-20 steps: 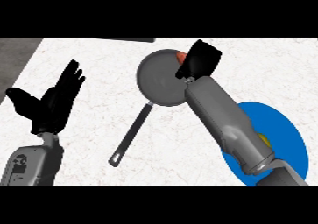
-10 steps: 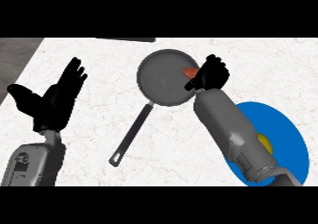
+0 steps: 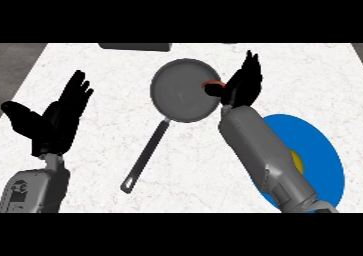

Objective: Pick the sweet potato from the plate and place it in the pan

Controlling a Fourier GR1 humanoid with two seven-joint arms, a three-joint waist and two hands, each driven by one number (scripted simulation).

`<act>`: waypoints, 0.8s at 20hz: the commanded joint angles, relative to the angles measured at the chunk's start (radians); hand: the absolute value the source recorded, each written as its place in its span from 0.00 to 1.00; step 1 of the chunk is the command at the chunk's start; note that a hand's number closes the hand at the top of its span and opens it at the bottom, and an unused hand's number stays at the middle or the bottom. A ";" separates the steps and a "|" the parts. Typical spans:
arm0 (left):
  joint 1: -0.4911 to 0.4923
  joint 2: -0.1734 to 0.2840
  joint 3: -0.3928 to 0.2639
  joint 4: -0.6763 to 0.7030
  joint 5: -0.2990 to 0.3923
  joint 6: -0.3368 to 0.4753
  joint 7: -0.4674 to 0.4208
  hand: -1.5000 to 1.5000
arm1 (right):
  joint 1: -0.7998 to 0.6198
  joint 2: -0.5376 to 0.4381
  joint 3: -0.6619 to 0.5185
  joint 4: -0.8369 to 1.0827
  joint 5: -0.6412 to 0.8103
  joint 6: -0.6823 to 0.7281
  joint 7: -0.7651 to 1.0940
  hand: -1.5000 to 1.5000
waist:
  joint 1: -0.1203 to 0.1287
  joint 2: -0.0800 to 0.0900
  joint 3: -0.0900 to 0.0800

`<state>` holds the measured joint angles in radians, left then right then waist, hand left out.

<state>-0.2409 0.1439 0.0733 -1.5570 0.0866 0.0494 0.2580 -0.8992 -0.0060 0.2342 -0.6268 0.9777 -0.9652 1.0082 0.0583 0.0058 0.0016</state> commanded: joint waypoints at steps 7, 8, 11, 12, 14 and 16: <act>0.038 0.030 0.055 0.004 0.019 0.002 0.004 0.50 | 0.302 0.006 0.201 -0.455 -0.091 -0.308 -0.004 0.00 | -0.071 -0.019 -0.001; 0.082 0.017 0.030 -0.011 -0.003 0.002 -0.020 0.50 | 0.390 0.006 0.288 -0.505 -0.101 -0.359 0.001 0.00 | -0.063 -0.021 -0.001; 0.078 0.021 0.057 -0.035 0.021 0.006 -0.014 0.50 | 0.562 0.006 0.365 -0.669 -0.070 -0.352 -0.061 0.00 | -0.080 -0.018 -0.001; 0.090 0.060 0.078 -0.039 0.044 -0.036 -0.016 0.50 | 0.558 0.006 0.384 -0.697 -0.006 -0.343 0.003 0.00 | -0.072 -0.018 -0.003; 0.103 0.021 0.039 -0.067 0.007 0.006 0.006 0.50 | 0.684 0.006 0.408 -0.788 0.074 -0.341 -0.024 0.00 | -0.076 -0.016 -0.002; 0.055 0.050 0.070 -0.071 0.032 -0.004 0.044 0.50 | 0.764 0.006 0.413 -0.885 0.145 -0.285 0.004 0.00 | -0.076 -0.014 -0.002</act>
<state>-0.1689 0.1718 0.1218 -1.6028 0.1034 0.0506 0.2680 -0.2900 -0.0028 0.5992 -1.3423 1.0172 -1.2350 0.9698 -0.0141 -0.0104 -0.0004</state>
